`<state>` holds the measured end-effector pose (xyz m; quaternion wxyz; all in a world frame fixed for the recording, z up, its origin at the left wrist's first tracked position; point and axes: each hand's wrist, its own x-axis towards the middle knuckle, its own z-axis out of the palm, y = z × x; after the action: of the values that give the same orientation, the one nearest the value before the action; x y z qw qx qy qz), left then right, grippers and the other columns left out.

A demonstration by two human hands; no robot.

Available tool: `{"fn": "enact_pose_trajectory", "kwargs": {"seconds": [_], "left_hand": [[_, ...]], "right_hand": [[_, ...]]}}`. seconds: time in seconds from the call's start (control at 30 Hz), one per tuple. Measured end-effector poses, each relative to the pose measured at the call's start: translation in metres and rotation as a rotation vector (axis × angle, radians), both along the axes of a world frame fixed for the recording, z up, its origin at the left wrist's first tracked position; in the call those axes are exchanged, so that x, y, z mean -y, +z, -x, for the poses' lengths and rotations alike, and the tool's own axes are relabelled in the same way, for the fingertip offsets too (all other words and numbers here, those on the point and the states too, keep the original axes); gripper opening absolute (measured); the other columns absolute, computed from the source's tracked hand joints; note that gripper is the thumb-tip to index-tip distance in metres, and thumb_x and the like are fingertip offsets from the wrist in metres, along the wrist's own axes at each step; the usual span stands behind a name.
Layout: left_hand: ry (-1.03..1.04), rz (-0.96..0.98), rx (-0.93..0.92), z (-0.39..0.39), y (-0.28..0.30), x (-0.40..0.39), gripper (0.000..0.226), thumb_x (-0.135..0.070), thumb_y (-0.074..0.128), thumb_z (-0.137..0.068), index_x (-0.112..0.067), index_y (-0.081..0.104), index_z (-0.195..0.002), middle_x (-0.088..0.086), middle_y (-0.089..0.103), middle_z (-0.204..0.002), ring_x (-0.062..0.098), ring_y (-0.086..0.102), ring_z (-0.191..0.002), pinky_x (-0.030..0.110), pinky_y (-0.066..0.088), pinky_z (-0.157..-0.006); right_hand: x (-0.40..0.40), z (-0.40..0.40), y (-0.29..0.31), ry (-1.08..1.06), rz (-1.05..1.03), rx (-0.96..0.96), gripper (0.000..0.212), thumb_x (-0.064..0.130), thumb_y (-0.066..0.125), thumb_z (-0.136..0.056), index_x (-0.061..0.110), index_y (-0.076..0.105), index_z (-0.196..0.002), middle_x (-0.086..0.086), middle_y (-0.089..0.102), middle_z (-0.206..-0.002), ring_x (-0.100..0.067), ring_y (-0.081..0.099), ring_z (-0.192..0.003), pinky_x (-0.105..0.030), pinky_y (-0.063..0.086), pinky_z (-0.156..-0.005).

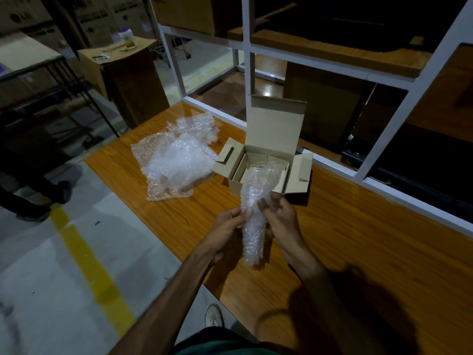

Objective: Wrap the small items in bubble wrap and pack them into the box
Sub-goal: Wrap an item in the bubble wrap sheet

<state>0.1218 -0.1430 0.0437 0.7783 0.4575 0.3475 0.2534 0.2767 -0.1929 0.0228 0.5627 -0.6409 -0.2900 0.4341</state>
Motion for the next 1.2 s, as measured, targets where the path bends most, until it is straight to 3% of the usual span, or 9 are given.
{"fn": "enact_pose_trajectory", "kwargs": {"seconds": [0.1, 0.2, 0.27, 0.37, 0.5, 0.6, 0.73, 0.9, 1.2], "left_hand": [[-0.002, -0.107, -0.080, 0.002, -0.003, -0.002, 0.037, -0.022, 0.059, -0.105, 0.004, 0.067, -0.129, 0.021, 0.073, -0.121, 0.028, 0.072, -0.104, 0.039, 0.059, -0.092], [0.053, -0.183, -0.156, 0.000, -0.004, 0.001, 0.025, -0.013, 0.059, -0.106, 0.004, 0.073, -0.117, 0.021, 0.076, -0.113, 0.033, 0.073, -0.100, 0.045, 0.060, -0.090], [0.099, -0.259, -0.198, -0.003, -0.004, 0.002, 0.021, -0.011, 0.060, -0.105, 0.000, 0.077, -0.107, 0.019, 0.077, -0.106, 0.037, 0.074, -0.097, 0.054, 0.061, -0.089], [0.120, -0.315, -0.200, -0.006, 0.002, 0.005, 0.020, -0.009, 0.064, -0.103, 0.000, 0.076, -0.116, 0.017, 0.077, -0.114, 0.040, 0.074, -0.106, 0.062, 0.058, -0.096], [0.126, -0.251, -0.052, -0.007, 0.017, 0.014, 0.033, 0.000, 0.059, -0.100, -0.007, 0.069, -0.130, 0.005, 0.076, -0.122, 0.024, 0.073, -0.111, 0.046, 0.061, -0.093], [0.213, -0.294, -0.103, -0.013, 0.022, 0.013, 0.030, -0.019, 0.066, -0.102, -0.011, 0.070, -0.130, 0.002, 0.076, -0.120, 0.018, 0.074, -0.110, 0.037, 0.062, -0.084], [0.430, -0.310, -0.161, -0.020, 0.023, 0.007, 0.014, -0.018, 0.073, -0.098, -0.007, 0.077, -0.106, 0.004, 0.079, -0.105, 0.021, 0.076, -0.102, 0.039, 0.064, -0.081], [0.423, -0.161, -0.118, -0.020, 0.025, 0.000, 0.013, -0.009, 0.061, -0.104, -0.008, 0.074, -0.106, 0.003, 0.079, -0.101, 0.018, 0.076, -0.098, 0.030, 0.061, -0.076], [0.454, -0.165, -0.032, -0.023, 0.023, -0.002, 0.018, -0.014, 0.064, -0.103, 0.003, 0.072, -0.102, 0.010, 0.074, -0.090, 0.020, 0.070, -0.083, 0.031, 0.059, -0.071]], "right_hand": [[-0.003, 0.002, 0.003, 0.020, 0.016, 0.072, 0.110, 0.096, 0.074, -0.052, 0.039, 0.050, -0.143, 0.005, 0.064, -0.139, -0.017, 0.069, -0.119, -0.051, 0.062, -0.094], [-0.004, 0.009, 0.004, 0.027, 0.041, 0.144, 0.109, 0.096, 0.067, -0.061, 0.036, 0.043, -0.149, 0.002, 0.060, -0.141, -0.017, 0.067, -0.118, -0.049, 0.062, -0.093], [-0.005, 0.014, 0.003, 0.011, 0.077, 0.196, 0.105, 0.099, 0.060, -0.066, 0.045, 0.034, -0.152, 0.000, 0.053, -0.146, -0.020, 0.063, -0.120, -0.051, 0.061, -0.092], [-0.007, 0.016, -0.001, -0.012, 0.083, 0.225, 0.106, 0.104, 0.053, -0.064, 0.054, 0.024, -0.152, 0.004, 0.048, -0.148, -0.022, 0.061, -0.120, -0.052, 0.061, -0.090], [-0.008, 0.011, -0.001, -0.053, 0.082, 0.190, 0.099, 0.099, 0.062, -0.065, 0.057, 0.030, -0.148, 0.007, 0.057, -0.142, -0.022, 0.067, -0.117, -0.052, 0.064, -0.084], [-0.006, 0.010, 0.002, -0.053, 0.073, 0.203, 0.101, 0.099, 0.064, -0.062, 0.055, 0.035, -0.148, 0.009, 0.059, -0.141, -0.020, 0.066, -0.120, -0.051, 0.064, -0.087], [-0.006, 0.008, 0.004, -0.005, -0.020, 0.152, 0.085, 0.079, 0.078, -0.072, 0.049, 0.049, -0.146, 0.011, 0.062, -0.140, -0.016, 0.065, -0.125, -0.049, 0.063, -0.093], [0.002, -0.004, 0.006, 0.070, -0.020, 0.054, 0.098, 0.079, 0.084, -0.062, 0.048, 0.049, -0.148, 0.007, 0.066, -0.137, -0.015, 0.072, -0.114, -0.047, 0.065, -0.087], [0.004, -0.005, 0.010, 0.149, -0.084, -0.006, 0.078, 0.065, 0.083, -0.079, 0.047, 0.049, -0.147, 0.000, 0.061, -0.141, -0.021, 0.071, -0.118, -0.053, 0.063, -0.093]]}}
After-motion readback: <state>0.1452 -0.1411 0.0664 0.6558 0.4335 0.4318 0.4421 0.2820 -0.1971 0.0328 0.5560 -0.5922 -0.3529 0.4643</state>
